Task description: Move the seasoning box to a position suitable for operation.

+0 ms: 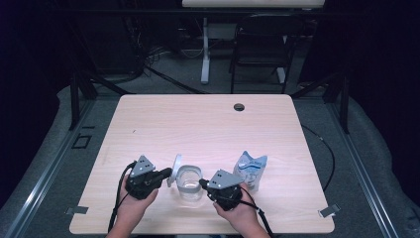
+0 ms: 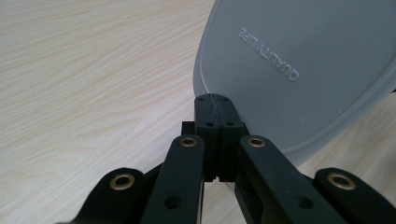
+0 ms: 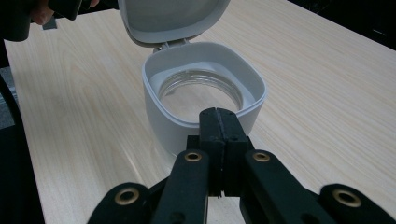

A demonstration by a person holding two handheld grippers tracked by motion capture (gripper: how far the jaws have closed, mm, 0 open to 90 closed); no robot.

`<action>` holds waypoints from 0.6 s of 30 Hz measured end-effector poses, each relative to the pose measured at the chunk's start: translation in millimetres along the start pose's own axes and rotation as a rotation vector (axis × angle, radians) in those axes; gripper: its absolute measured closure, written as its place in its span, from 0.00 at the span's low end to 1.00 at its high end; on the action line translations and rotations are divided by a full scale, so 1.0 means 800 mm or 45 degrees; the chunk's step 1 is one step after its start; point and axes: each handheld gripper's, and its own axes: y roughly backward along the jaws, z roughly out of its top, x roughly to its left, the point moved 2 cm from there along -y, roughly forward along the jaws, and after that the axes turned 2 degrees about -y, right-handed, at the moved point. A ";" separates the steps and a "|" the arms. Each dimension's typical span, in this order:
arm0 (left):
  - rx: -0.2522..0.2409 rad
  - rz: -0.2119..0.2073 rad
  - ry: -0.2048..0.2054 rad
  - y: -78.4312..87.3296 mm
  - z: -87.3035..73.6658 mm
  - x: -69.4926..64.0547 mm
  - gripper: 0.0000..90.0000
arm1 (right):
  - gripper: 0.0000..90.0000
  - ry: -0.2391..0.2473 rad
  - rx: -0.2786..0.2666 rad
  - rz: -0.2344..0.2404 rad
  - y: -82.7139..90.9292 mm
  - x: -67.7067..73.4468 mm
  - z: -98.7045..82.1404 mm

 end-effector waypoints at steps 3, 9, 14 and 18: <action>-0.004 -0.002 0.001 0.000 -0.002 0.000 1.00 | 1.00 -0.002 -0.006 0.000 0.000 0.000 0.000; 0.006 -0.011 0.015 -0.002 -0.007 0.002 1.00 | 0.99 0.000 -0.006 -0.001 0.000 0.000 0.000; 0.004 -0.013 0.020 -0.003 -0.010 0.003 1.00 | 0.98 0.001 -0.004 -0.002 0.000 0.001 -0.001; 0.006 -0.018 0.016 -0.002 -0.010 0.003 1.00 | 0.98 0.003 -0.002 -0.002 0.001 0.001 -0.001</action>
